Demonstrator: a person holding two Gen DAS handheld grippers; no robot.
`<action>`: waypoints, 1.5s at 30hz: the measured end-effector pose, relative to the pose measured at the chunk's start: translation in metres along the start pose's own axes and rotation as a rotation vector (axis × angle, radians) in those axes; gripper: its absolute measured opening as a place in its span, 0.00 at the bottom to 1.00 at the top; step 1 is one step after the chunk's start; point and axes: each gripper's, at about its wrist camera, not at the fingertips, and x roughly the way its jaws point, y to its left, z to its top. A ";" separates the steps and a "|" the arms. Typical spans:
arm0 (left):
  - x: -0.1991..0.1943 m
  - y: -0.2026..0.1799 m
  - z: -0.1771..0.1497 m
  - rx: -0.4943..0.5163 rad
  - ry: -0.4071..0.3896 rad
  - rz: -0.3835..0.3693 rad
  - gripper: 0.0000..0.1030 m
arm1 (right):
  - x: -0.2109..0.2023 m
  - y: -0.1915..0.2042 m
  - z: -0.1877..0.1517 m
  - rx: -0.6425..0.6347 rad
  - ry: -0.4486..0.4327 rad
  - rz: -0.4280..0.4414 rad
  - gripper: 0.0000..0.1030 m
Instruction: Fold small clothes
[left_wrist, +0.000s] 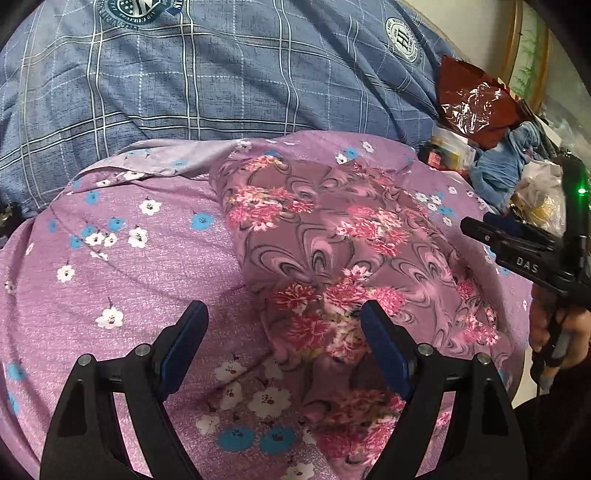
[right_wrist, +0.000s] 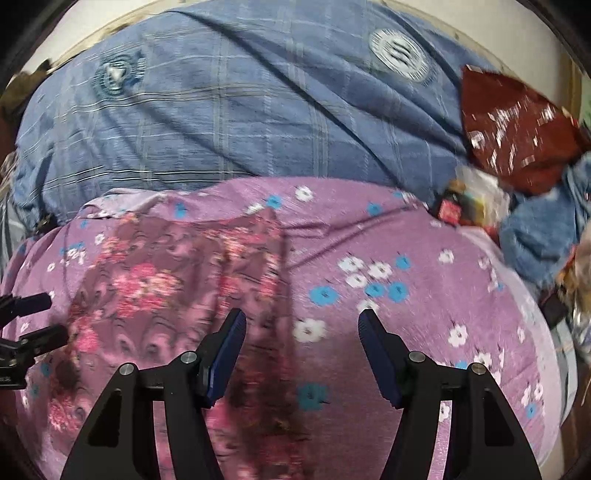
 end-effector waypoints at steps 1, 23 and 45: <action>0.001 0.000 0.000 -0.002 0.003 -0.001 0.82 | 0.003 -0.004 -0.001 0.010 0.011 -0.004 0.64; 0.014 -0.013 0.001 0.011 0.030 -0.115 0.82 | 0.011 0.010 0.001 0.012 0.023 0.063 0.64; 0.009 0.004 0.007 -0.059 0.013 -0.171 0.82 | 0.007 0.016 0.001 -0.005 0.024 0.076 0.64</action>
